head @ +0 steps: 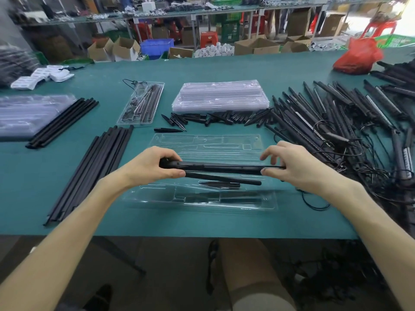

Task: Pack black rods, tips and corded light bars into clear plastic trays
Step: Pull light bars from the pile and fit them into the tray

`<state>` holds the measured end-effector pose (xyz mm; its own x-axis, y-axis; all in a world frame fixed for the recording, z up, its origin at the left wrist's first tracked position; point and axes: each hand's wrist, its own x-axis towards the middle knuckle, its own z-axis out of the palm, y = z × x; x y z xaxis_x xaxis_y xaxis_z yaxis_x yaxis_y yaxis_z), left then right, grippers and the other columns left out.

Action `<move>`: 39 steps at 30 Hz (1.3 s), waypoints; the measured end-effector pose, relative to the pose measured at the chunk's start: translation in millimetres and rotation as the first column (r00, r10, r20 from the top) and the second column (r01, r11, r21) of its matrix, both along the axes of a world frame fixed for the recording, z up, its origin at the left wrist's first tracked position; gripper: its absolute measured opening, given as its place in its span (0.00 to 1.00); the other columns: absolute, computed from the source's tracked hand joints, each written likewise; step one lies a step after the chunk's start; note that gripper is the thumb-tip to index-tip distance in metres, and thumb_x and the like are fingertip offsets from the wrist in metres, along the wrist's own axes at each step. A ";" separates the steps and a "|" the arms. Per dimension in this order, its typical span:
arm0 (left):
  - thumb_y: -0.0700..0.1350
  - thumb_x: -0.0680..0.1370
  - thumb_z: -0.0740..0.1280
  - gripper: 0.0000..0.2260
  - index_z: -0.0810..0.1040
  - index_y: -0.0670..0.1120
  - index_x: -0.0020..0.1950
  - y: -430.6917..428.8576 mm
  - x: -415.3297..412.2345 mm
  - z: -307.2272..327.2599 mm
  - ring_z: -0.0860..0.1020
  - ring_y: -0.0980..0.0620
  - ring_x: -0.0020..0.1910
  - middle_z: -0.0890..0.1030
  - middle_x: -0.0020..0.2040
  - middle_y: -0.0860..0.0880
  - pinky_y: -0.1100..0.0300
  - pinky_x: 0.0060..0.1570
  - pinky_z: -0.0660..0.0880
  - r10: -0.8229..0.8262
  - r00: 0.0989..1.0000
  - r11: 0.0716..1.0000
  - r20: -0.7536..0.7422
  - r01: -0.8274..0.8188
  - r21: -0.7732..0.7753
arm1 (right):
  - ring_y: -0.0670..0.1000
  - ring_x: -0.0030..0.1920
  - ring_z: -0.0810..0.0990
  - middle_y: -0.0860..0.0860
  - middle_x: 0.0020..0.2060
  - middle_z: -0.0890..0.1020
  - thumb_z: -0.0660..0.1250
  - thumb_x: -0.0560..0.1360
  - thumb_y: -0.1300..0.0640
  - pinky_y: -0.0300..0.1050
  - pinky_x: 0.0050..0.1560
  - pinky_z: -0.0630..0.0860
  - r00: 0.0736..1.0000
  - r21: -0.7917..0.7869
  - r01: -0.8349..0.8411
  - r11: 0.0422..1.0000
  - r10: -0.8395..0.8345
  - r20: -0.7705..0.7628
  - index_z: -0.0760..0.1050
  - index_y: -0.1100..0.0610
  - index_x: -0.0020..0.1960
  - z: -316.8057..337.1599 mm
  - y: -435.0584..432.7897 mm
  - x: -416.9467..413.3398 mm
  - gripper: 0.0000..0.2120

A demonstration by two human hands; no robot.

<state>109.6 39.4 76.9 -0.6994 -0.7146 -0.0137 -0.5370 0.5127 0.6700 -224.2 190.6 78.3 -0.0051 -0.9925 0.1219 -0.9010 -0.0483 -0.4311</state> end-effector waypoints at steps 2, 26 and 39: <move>0.50 0.73 0.77 0.08 0.82 0.49 0.47 -0.7 2.6 -1.8 0.72 0.60 0.32 0.78 0.35 0.56 0.69 0.35 0.67 -0.001 1.000 1.000 0.016 0.001 -0.001 | 0.42 0.42 0.71 0.50 0.51 0.73 0.73 0.76 0.49 0.39 0.49 0.65 1.000 0.034 0.014 0.999 -0.014 -0.010 0.78 0.50 0.59 -6.9 -3.1 2.6 0.13; 0.50 0.72 0.78 0.09 0.82 0.54 0.50 -17.7 34.3 -35.7 0.77 0.54 0.50 0.80 0.48 0.52 0.61 0.53 0.71 0.118 0.986 0.983 0.118 -0.099 -0.157 | 0.53 0.46 0.80 0.47 0.43 0.81 0.72 0.76 0.53 0.51 0.50 0.79 0.998 0.102 0.037 0.994 -0.033 -0.044 0.79 0.51 0.52 -41.0 -29.1 35.6 0.06; 0.51 0.78 0.72 0.09 0.82 0.51 0.57 -12.1 24.6 -46.6 0.72 0.52 0.54 0.77 0.50 0.52 0.56 0.59 0.70 0.126 0.986 0.948 0.109 -0.088 -0.307 | 0.54 0.47 0.79 0.50 0.46 0.81 0.75 0.74 0.50 0.48 0.50 0.78 0.992 0.166 0.047 0.985 -0.028 -0.120 0.79 0.52 0.55 -37.9 -37.3 37.9 0.13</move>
